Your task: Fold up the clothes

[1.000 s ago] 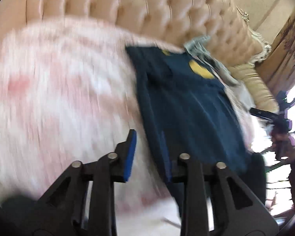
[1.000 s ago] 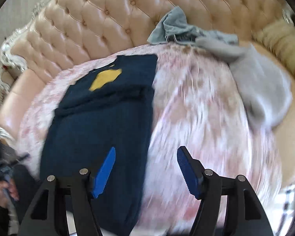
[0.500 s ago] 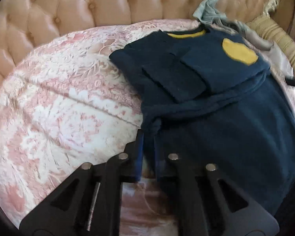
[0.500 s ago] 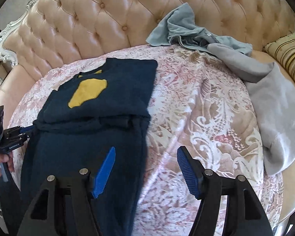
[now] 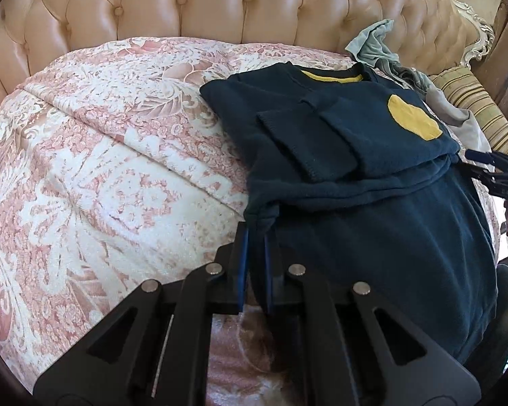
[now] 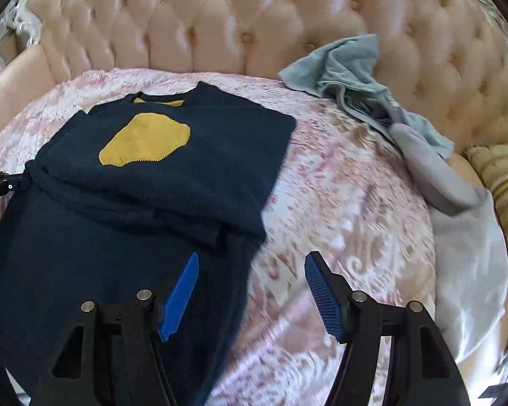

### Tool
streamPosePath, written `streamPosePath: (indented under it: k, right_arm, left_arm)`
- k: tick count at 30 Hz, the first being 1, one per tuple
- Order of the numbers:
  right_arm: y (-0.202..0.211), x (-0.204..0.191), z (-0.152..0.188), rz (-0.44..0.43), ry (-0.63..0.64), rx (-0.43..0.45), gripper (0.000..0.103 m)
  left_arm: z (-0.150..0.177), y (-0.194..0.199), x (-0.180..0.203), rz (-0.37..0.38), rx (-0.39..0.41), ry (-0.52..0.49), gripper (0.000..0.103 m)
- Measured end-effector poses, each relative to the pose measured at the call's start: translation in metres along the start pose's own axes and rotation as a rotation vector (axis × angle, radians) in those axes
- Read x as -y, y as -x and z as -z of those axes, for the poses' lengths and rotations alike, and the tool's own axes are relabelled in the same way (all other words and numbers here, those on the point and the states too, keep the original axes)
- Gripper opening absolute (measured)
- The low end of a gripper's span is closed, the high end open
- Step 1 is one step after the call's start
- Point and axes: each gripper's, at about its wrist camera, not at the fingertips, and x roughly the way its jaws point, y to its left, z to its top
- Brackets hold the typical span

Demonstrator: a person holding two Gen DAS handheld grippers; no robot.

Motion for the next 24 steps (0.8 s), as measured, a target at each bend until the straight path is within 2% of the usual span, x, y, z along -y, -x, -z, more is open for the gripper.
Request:
streamPosePath:
  k: [2, 4, 5, 6, 9, 10, 13, 24]
  right_arm:
    - [-0.008, -0.001, -0.004, 0.034, 0.001, -0.029, 0.066]
    - [-0.013, 0.0, -0.005, 0.056, -0.018, -0.05, 0.062]
    - [-0.014, 0.001, -0.006, 0.073, -0.029, -0.056, 0.046]
    - [-0.016, 0.003, -0.006, 0.069, -0.05, -0.061, 0.043]
    - [-0.017, 0.002, -0.006, 0.041, -0.095, -0.067, 0.022]
    - [-0.016, -0.002, -0.006, 0.048, -0.087, -0.066, 0.018]
    - [-0.015, -0.009, -0.006, 0.067, -0.077, -0.062, 0.016]
    - [-0.014, -0.003, -0.006, 0.039, -0.116, -0.059, 0.015]
  left_arm:
    - [-0.001, -0.001, 0.001, -0.007, 0.007, -0.007, 0.01]
    - [-0.001, -0.002, 0.0, -0.004, 0.013, 0.003, 0.012]
    - [-0.001, -0.002, -0.002, -0.001, 0.016, 0.012, 0.012]
    - [-0.001, -0.003, -0.002, -0.002, 0.018, 0.014, 0.013]
    - [-0.002, -0.004, 0.0, -0.012, 0.013, 0.004, 0.013]
    - [-0.003, -0.004, 0.001, -0.015, 0.011, 0.002, 0.013]
    - [-0.003, -0.004, 0.002, -0.027, 0.009, 0.001, 0.01]
    - [-0.006, -0.005, 0.006, -0.075, -0.021, -0.016, 0.009]
